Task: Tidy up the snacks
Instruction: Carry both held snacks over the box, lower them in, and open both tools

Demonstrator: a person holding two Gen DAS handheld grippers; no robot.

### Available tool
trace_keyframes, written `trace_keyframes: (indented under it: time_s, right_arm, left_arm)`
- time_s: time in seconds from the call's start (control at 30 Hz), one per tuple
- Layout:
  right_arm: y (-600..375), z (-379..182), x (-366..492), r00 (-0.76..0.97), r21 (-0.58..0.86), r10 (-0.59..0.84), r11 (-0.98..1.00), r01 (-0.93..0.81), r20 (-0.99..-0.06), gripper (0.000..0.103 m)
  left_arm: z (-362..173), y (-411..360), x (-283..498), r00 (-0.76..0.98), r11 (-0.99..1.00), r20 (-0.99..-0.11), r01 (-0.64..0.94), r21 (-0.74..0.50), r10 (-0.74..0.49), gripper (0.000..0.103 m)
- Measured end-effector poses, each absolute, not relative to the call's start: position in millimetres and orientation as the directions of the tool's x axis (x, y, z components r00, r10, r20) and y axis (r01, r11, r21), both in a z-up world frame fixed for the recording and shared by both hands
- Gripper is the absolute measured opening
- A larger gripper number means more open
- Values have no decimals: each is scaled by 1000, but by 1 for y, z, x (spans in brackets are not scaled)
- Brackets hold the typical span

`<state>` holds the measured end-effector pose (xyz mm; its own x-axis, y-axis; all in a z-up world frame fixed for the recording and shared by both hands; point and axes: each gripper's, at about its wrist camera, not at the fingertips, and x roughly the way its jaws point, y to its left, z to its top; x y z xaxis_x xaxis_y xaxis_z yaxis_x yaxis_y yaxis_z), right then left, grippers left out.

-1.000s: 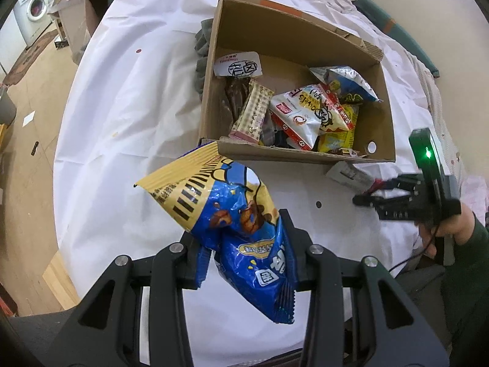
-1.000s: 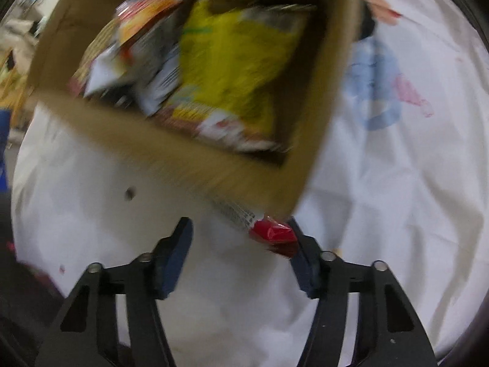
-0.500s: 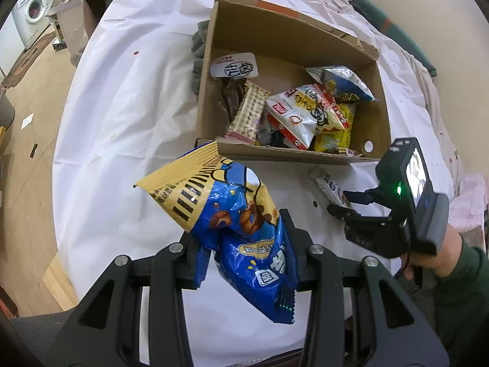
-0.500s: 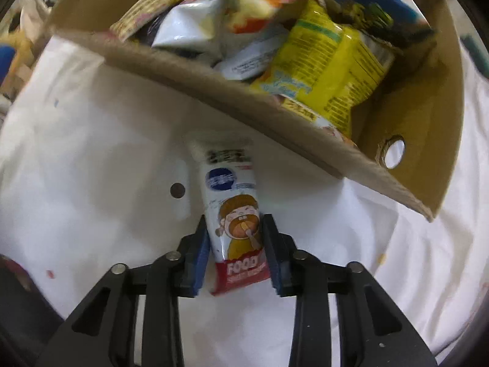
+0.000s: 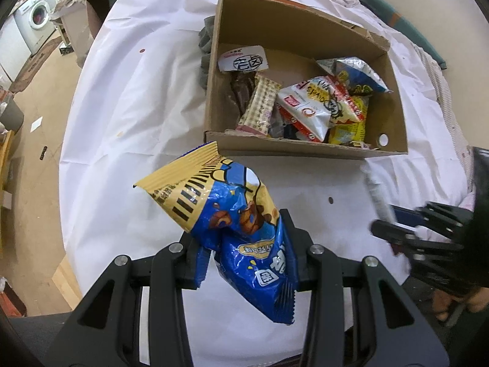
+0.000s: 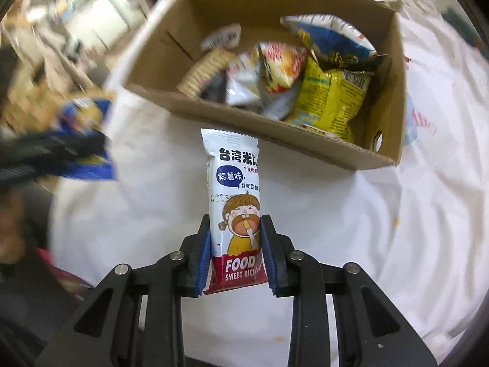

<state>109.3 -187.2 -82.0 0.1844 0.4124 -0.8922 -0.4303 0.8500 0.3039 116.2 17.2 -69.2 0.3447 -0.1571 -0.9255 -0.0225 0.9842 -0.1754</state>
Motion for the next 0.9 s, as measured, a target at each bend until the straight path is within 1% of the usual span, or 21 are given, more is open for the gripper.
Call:
trace_keyframes:
  time_s: [0.1, 0.23, 0.5, 0.73, 0.9]
  right_arm:
    - [-194, -72, 119, 198, 390, 493, 830, -399, -847, 31]
    - [-201, -59, 100, 229, 408, 527, 814, -413, -819, 31]
    - [-184, -37, 120, 298, 438, 599, 772, -460, -743, 31]
    - [-200, -18, 133, 380, 468, 618, 778, -419, -688, 31]
    - [-218, 1, 149, 487, 449, 584, 811, -375, -650, 32]
  left_arm:
    - [-71, 19, 115, 357, 988, -925, -28, -152, -133, 36]
    - [-71, 17, 114, 381, 994, -919, -18, -112, -96, 36]
    - [-54, 14, 106, 484, 1000, -875, 5, -25, -24, 36]
    - [-20, 15, 107, 559, 1000, -829, 2, -13, -12, 36]
    - [4, 16, 122, 587, 1000, -809, 5, -14, -14, 36]
